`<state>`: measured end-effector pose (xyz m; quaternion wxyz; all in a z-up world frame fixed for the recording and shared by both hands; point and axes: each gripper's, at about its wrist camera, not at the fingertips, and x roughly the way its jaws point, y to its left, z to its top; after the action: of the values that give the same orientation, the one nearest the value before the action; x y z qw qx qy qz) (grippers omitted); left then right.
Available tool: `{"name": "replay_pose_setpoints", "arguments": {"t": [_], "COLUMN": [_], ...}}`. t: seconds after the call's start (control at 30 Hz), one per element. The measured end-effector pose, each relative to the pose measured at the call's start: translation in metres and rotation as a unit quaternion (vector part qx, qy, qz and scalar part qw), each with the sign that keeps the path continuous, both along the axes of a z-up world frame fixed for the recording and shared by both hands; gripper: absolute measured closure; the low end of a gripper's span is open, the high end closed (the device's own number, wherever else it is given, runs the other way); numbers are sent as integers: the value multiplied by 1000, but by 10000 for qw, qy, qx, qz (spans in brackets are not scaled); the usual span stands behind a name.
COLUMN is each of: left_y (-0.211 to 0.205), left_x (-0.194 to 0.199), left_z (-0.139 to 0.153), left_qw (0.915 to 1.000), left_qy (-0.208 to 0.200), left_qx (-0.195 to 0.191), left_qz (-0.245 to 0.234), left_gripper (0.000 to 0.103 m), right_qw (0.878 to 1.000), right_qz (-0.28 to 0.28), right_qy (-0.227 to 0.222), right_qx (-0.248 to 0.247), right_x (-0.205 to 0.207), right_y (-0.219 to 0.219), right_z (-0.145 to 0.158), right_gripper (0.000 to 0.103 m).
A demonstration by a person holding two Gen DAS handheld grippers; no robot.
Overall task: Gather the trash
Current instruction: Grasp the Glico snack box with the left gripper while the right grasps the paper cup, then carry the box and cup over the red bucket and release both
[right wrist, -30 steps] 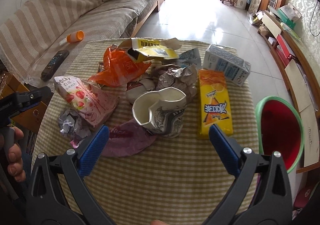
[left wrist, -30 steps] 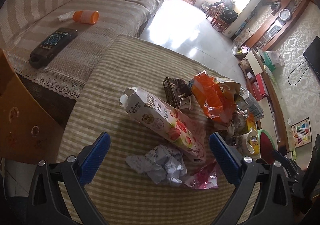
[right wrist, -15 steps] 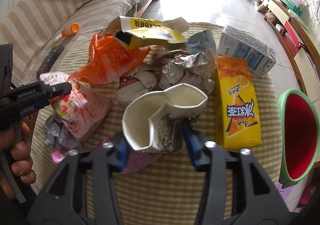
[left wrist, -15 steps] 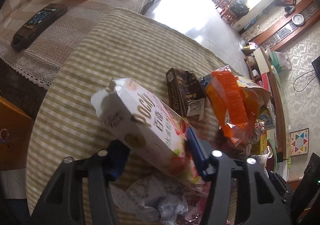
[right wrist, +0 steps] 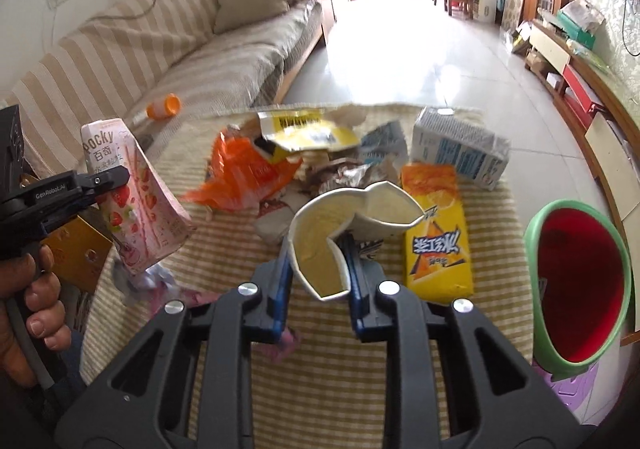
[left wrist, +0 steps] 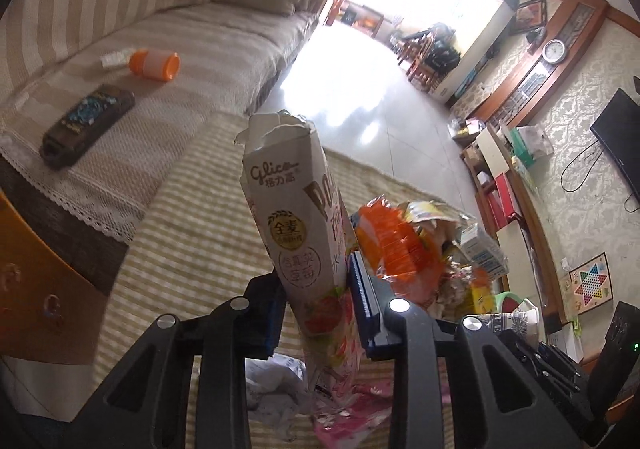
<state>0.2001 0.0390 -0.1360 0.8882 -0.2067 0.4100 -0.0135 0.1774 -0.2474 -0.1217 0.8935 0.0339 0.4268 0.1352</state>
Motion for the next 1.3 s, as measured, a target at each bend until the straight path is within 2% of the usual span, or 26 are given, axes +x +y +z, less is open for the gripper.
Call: {"name": "replay_pose_setpoints", "arguments": {"t": [0.13,0.37,0.47,0.67,0.83,1.3], "left_y": [0,-11,-22,-42,-59,-104], "left_x": [-18,-46,-61,-82,-87,-82], "left_z": [24,54,64,76,81,90], "left_qw": [9994,9975,9954,9928,9901,9852], "left_qy": [-320,-621,-747,-808,-785,-883], "left_qx": [92,277,517,747,941,1044], "left_qz": [-25,-167,-315,-475,-686,-1030], "left_gripper": [76,76,76,76,76,76], "right_qw": [9997,9988,9984,9981,9981,9973], "right_qz": [6,136,274,450,332,-82], "right_qy": [-219,-381,-417,-373,-473,-591], "right_qx": [83,273,273,187,234,438], "right_x": [-13,-36,-45,-53,-56,-66], "right_y": [-6,-10,-10,-12,-25,-77], "right_z": [20,42,47,48,55,62], "right_gripper": [79,79,79,79,79,79]}}
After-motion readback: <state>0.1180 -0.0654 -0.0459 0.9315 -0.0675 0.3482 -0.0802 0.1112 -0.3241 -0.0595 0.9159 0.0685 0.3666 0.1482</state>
